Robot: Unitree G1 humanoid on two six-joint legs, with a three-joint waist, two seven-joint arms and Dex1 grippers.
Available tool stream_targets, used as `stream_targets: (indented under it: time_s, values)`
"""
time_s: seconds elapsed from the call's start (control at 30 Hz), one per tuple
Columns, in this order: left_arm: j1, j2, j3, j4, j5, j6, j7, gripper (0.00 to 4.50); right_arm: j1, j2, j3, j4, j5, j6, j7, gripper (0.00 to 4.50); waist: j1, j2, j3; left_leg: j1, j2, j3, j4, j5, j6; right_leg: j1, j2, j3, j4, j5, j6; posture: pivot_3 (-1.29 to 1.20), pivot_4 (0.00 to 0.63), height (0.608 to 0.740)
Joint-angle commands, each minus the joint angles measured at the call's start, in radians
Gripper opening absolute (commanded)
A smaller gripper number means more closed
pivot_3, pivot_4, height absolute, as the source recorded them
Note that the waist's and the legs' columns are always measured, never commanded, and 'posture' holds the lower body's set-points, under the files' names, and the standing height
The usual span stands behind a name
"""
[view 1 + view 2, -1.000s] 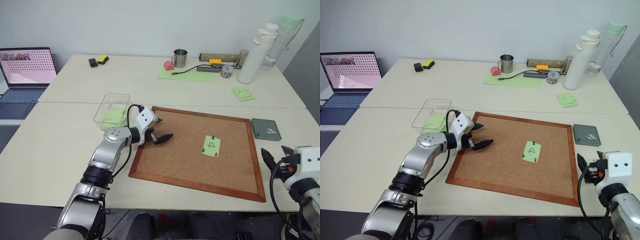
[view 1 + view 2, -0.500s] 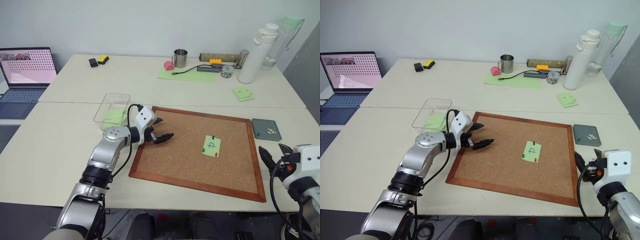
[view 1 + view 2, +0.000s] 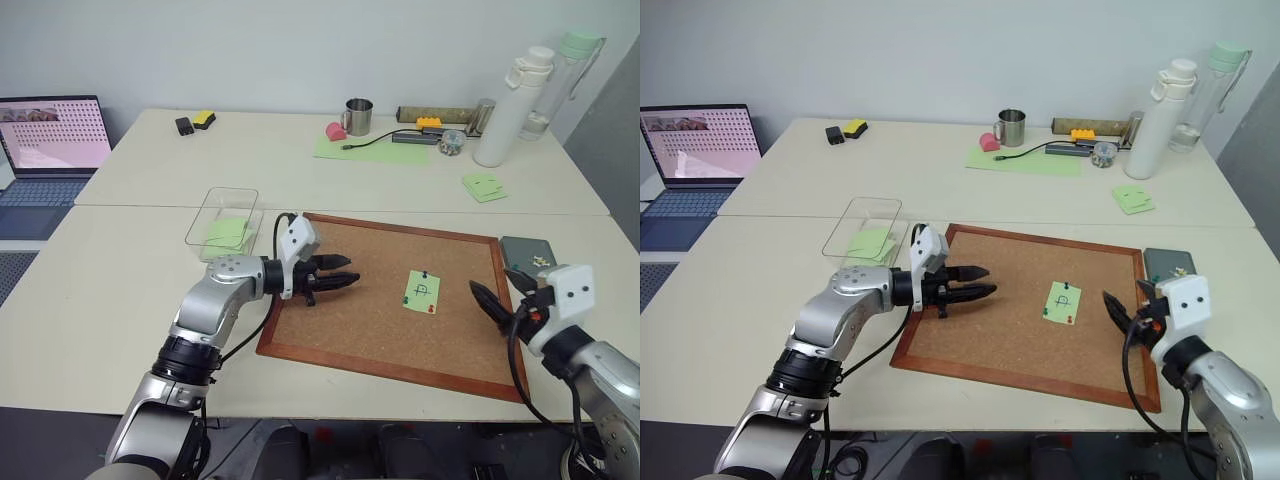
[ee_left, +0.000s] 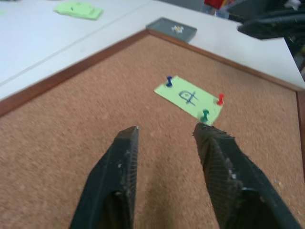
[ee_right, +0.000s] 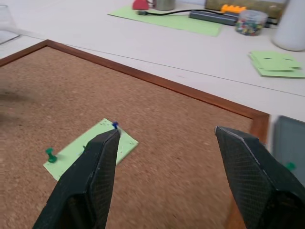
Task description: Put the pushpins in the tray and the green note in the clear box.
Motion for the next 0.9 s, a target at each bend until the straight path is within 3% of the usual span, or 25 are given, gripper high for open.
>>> stream_targets:
  time_s: [0.03,0.2,0.57,0.9]
  values:
    - [-0.014,-0.017,-0.021,0.013,0.023,-0.049,0.007,0.85,-0.068,-0.004,0.046,0.048,-0.025,-0.017,0.011,3.32,0.001,0.000,0.000,0.000,0.000,-0.001,0.000,0.000,0.000,0.000,0.000,0.000,0.000,0.000,0.000,0.00,0.150,0.740]
    - [-0.011,-0.049,-0.046,0.049,0.049,-0.082,0.018,0.01,-0.163,0.030,0.106,0.155,-0.045,-0.035,0.014,3.32,0.001,0.000,0.000,0.000,0.000,0.000,0.000,0.000,0.000,0.000,0.000,0.000,-0.001,0.000,0.000,0.00,0.150,0.740]
    - [0.031,-0.054,-0.152,0.160,0.193,-0.120,0.065,0.01,-0.243,0.071,0.207,0.301,-0.110,-0.051,0.023,3.32,0.001,0.001,-0.001,0.000,0.000,0.000,0.000,0.000,0.000,0.000,0.000,0.000,0.000,0.000,0.000,0.00,0.150,0.740]
    - [0.021,-0.046,-0.143,0.135,0.186,-0.107,0.047,0.01,-0.314,0.110,0.241,0.430,-0.157,-0.090,0.032,3.32,0.001,0.001,-0.002,0.003,0.000,0.001,0.000,0.000,0.000,0.001,0.000,0.000,0.001,0.000,0.000,0.00,0.150,0.740]
